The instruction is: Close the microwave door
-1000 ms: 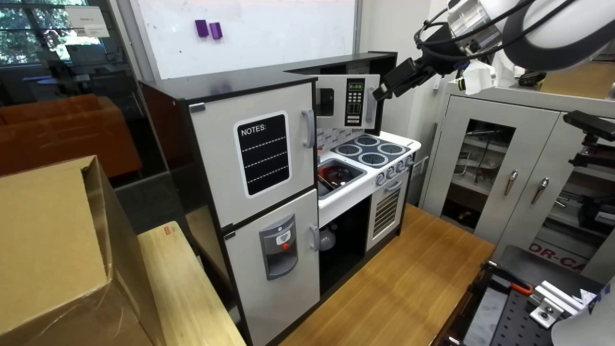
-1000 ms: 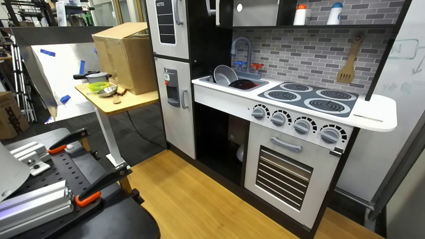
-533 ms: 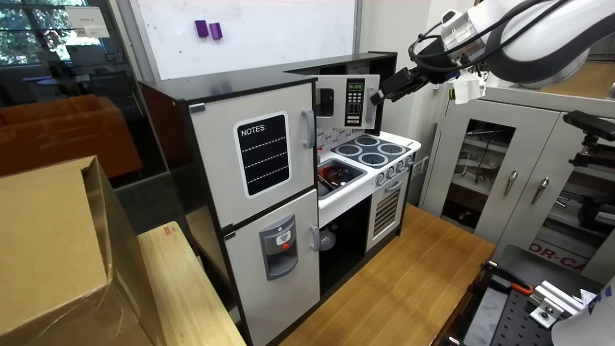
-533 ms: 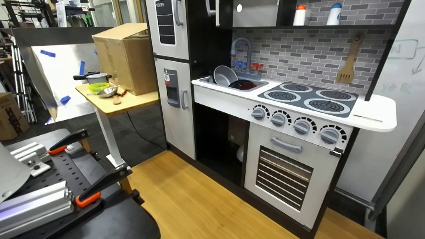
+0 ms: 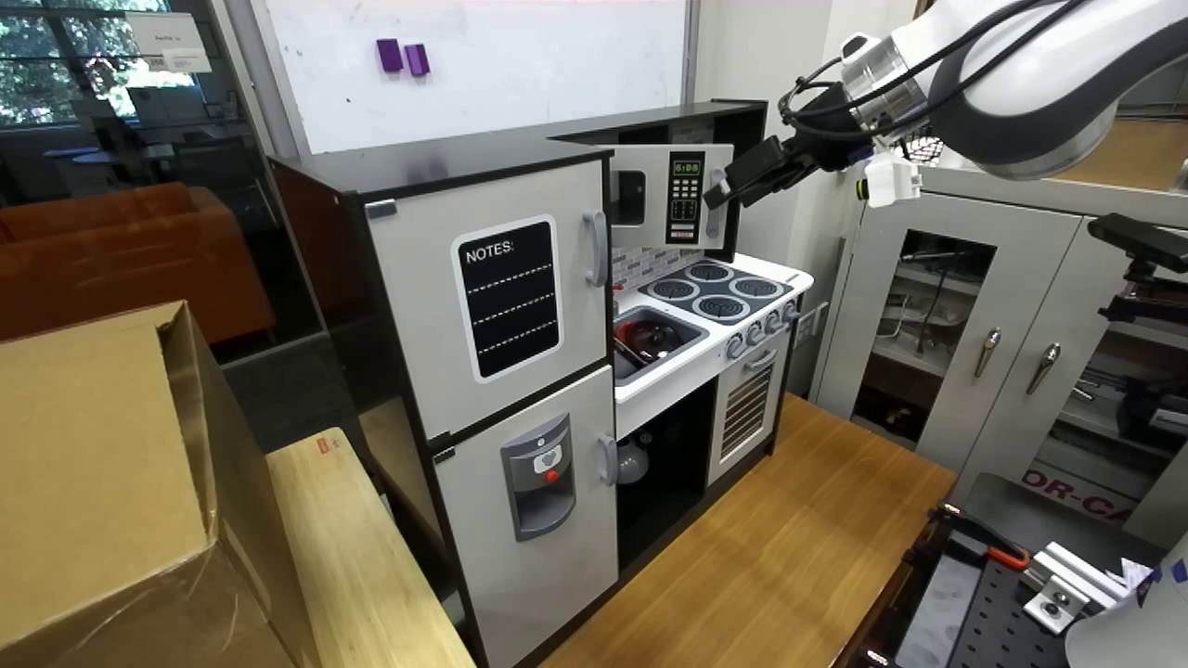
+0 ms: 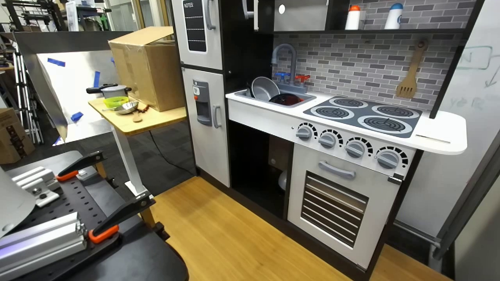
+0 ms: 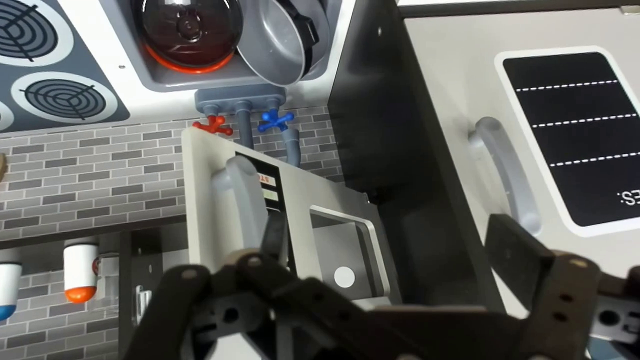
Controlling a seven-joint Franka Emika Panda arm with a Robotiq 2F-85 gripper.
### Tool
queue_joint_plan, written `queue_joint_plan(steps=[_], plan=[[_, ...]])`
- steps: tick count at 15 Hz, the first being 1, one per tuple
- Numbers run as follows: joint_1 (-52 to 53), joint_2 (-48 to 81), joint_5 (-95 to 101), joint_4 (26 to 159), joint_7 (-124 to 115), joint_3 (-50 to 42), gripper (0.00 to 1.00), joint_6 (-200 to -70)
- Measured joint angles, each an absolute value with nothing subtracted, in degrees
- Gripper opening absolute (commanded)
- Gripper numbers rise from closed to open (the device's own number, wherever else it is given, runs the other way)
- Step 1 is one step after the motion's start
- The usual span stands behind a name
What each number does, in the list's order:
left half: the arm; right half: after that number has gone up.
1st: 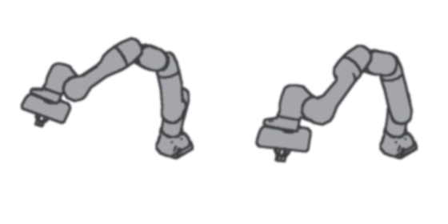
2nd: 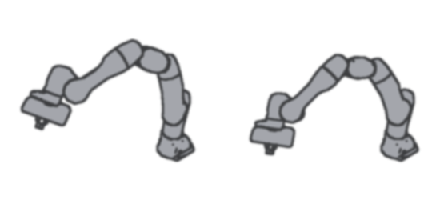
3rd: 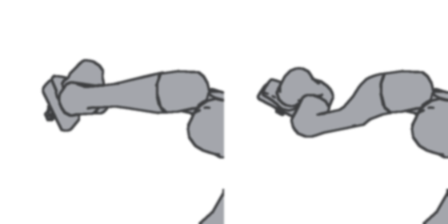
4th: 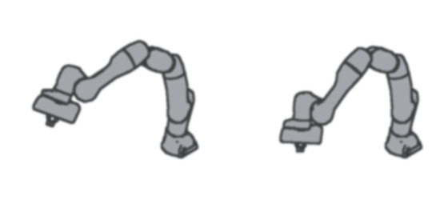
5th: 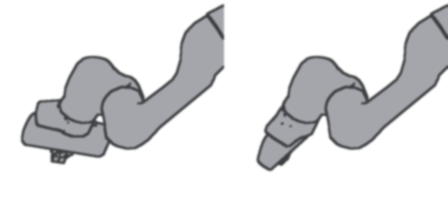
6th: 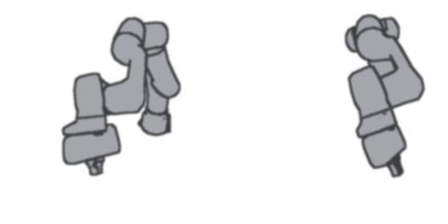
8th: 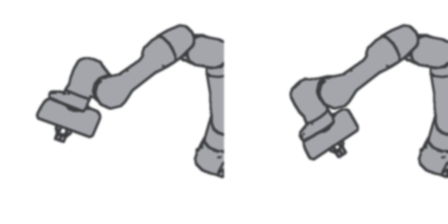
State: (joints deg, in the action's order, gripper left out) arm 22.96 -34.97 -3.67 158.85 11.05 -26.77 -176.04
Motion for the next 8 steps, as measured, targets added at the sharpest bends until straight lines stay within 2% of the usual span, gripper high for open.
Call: queue_joint_plan(steps=[8], plan=[[31.00,-32.83,-3.92,154.90,15.04,-38.30,1.00,-177.74]])
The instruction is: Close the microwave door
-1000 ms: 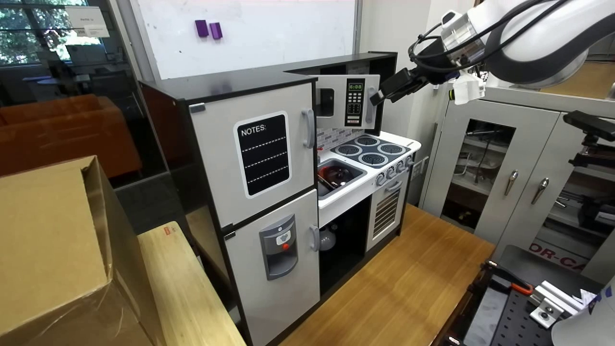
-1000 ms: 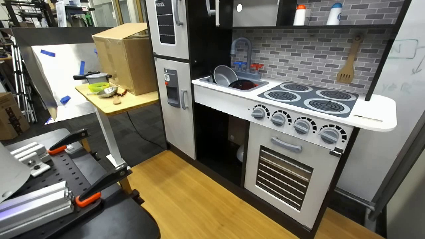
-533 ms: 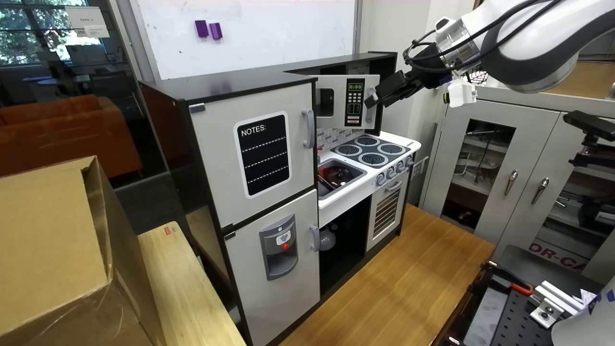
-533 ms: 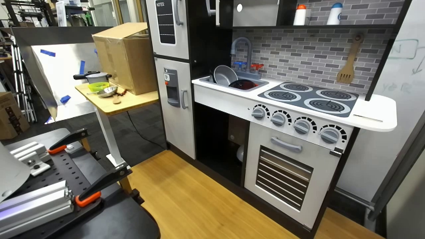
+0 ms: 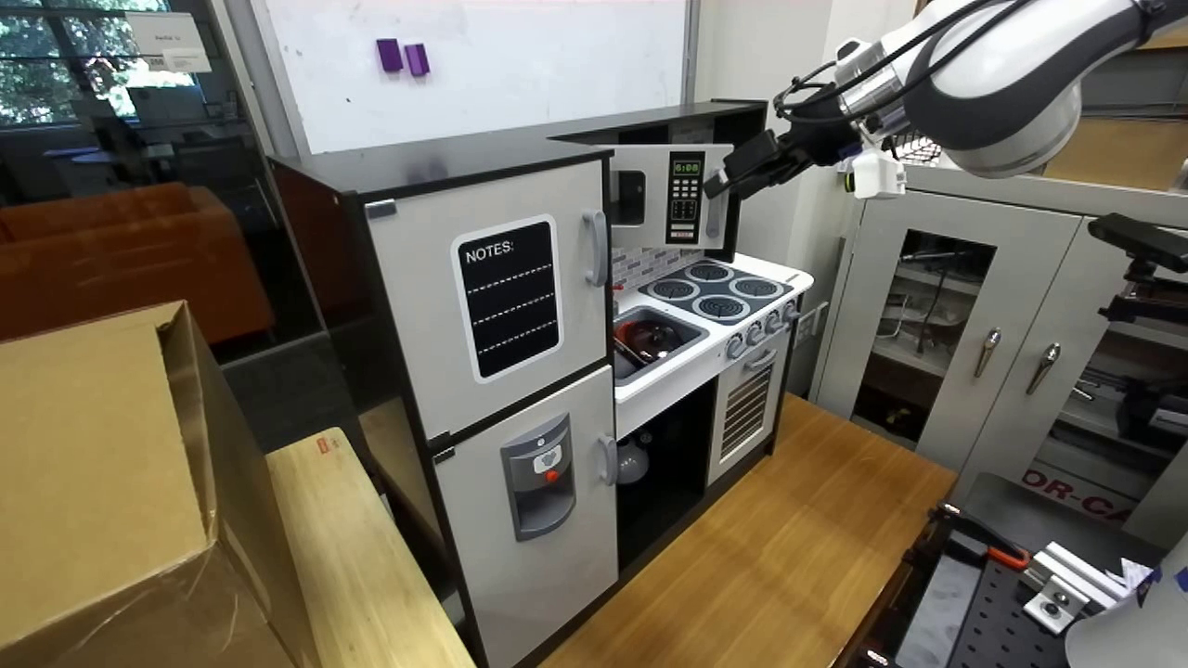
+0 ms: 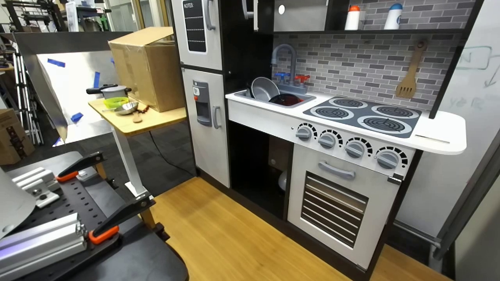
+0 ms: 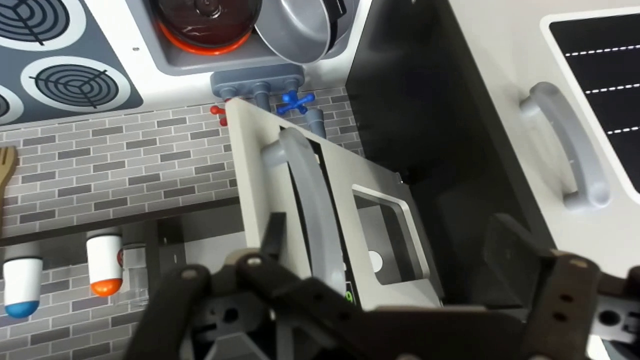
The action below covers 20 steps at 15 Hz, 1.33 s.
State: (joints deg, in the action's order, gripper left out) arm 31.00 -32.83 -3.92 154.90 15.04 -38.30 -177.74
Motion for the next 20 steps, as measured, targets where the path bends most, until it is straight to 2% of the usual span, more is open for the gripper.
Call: queue_joint_plan(steps=[20], plan=[[48.06,-32.92,-3.85,149.20,18.79,-54.11,1.00,-177.73]])
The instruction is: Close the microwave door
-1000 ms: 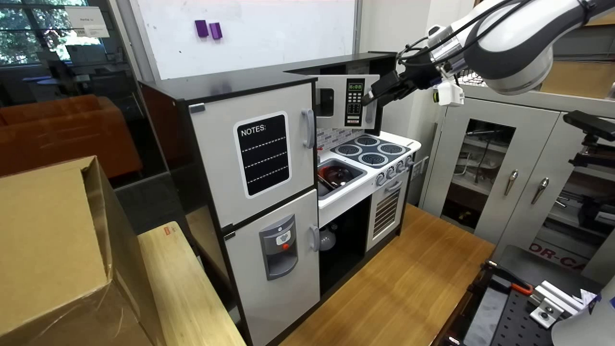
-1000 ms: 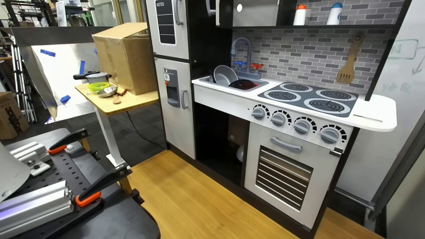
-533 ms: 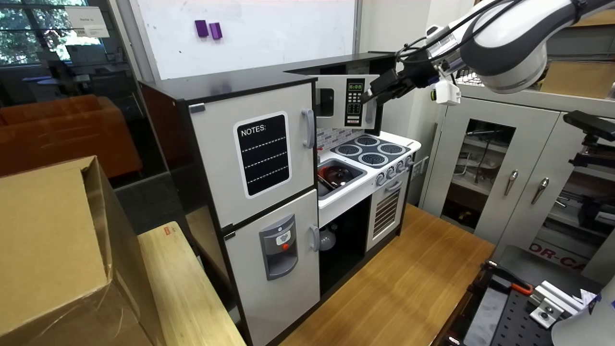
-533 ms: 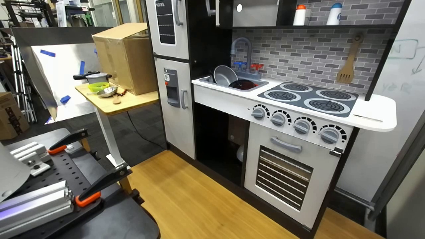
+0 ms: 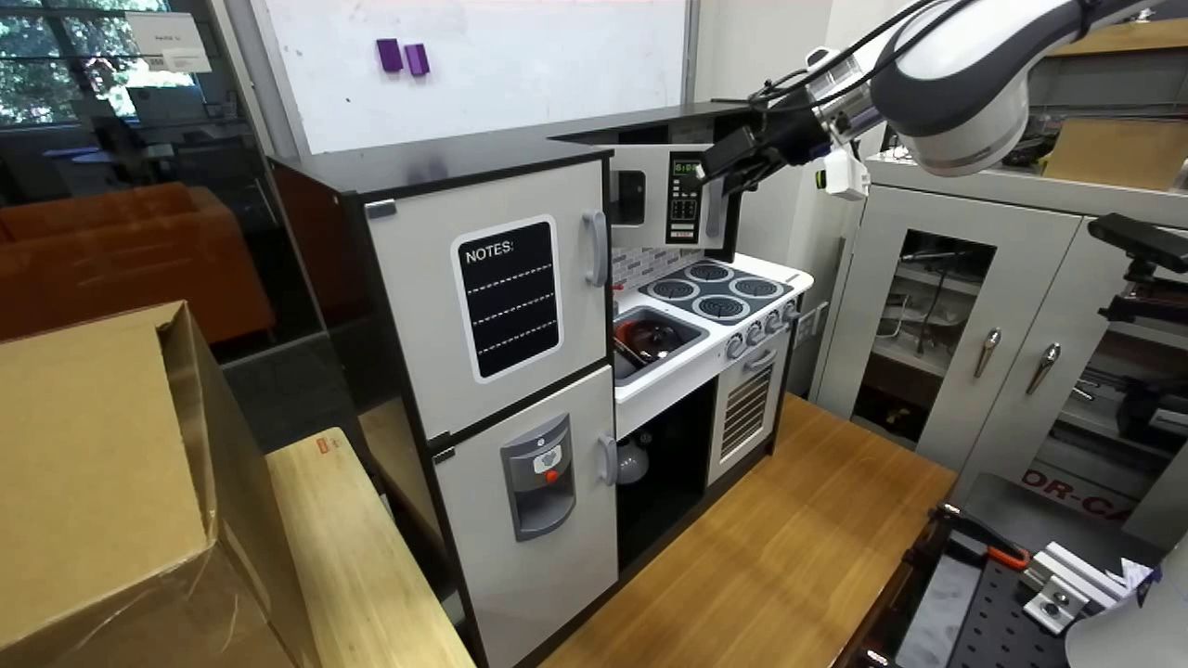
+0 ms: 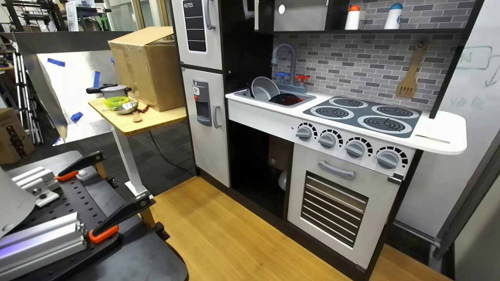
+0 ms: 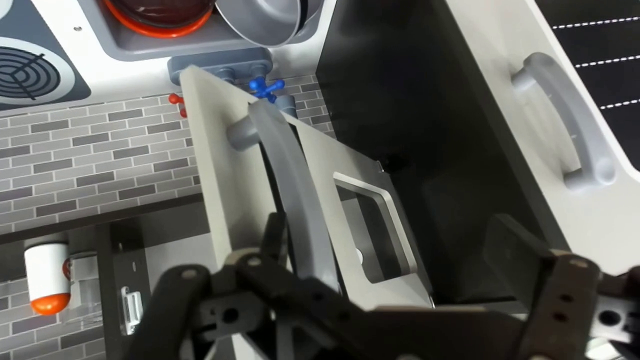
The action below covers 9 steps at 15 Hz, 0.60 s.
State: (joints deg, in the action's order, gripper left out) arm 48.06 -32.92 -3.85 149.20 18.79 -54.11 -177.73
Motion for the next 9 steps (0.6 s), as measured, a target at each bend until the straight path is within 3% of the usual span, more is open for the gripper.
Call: queue_joint_plan(steps=[4,5,6,9], plan=[[49.29,-32.80,-3.77,148.91,18.81,-56.11,1.00,-177.64],[49.39,-32.77,-3.76,148.83,18.81,-56.41,0.94,-177.63],[49.47,-32.76,-3.76,148.74,18.81,-56.63,0.74,-177.62],[49.73,-32.76,-3.76,148.41,18.81,-57.03,0.53,-177.55]])
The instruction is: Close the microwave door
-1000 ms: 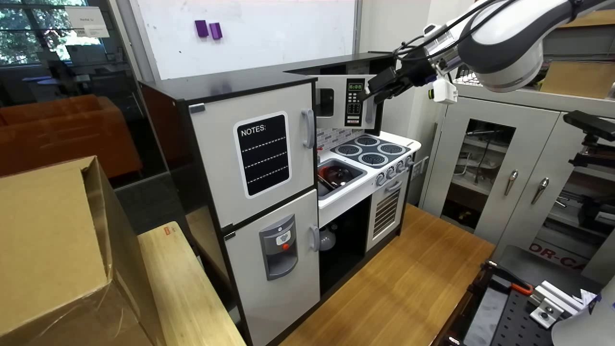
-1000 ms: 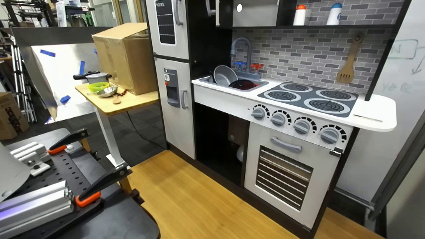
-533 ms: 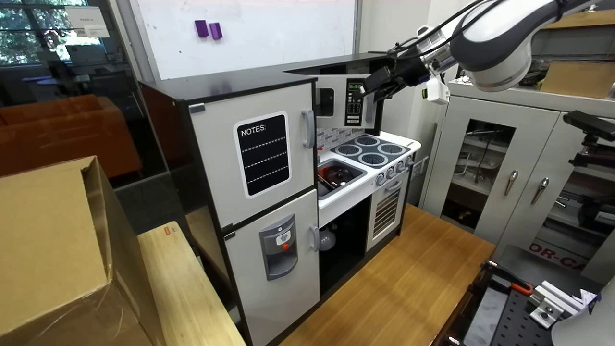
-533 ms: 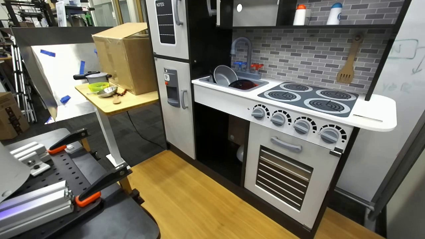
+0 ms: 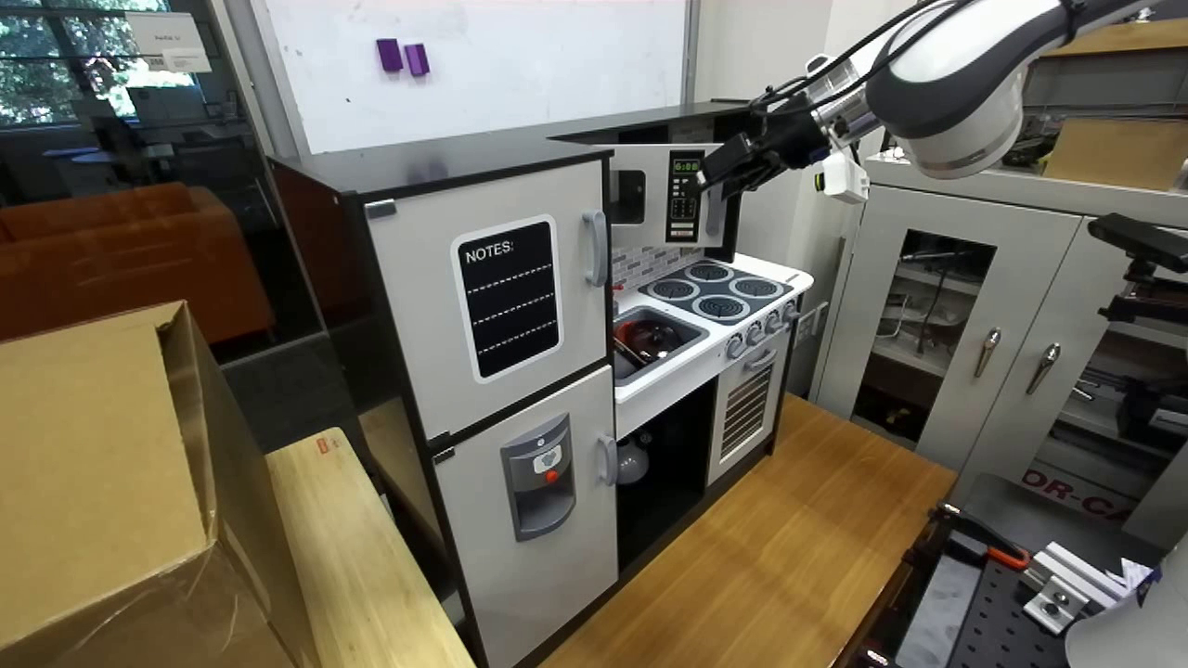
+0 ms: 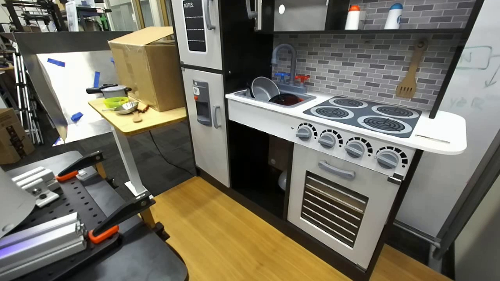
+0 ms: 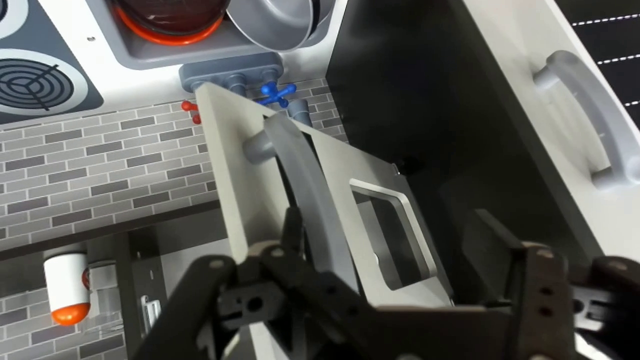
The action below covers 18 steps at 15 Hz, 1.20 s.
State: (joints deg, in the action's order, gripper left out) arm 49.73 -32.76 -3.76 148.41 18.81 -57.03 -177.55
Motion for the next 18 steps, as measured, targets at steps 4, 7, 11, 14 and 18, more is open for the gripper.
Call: queue_joint_plan(steps=[4,7,11,14,18], plan=[[49.78,-32.85,-3.76,148.00,18.81,-58.20,0.24,-177.55],[49.70,-32.88,-3.75,147.72,18.81,-59.12,0.05,-177.55],[49.70,-32.86,-3.48,147.47,19.99,-59.68,0.06,-177.45],[49.70,-32.80,-3.39,147.33,20.78,-59.71,0.05,-177.28],[49.60,-32.29,-3.38,147.10,20.81,-59.71,0.05,-177.42]])
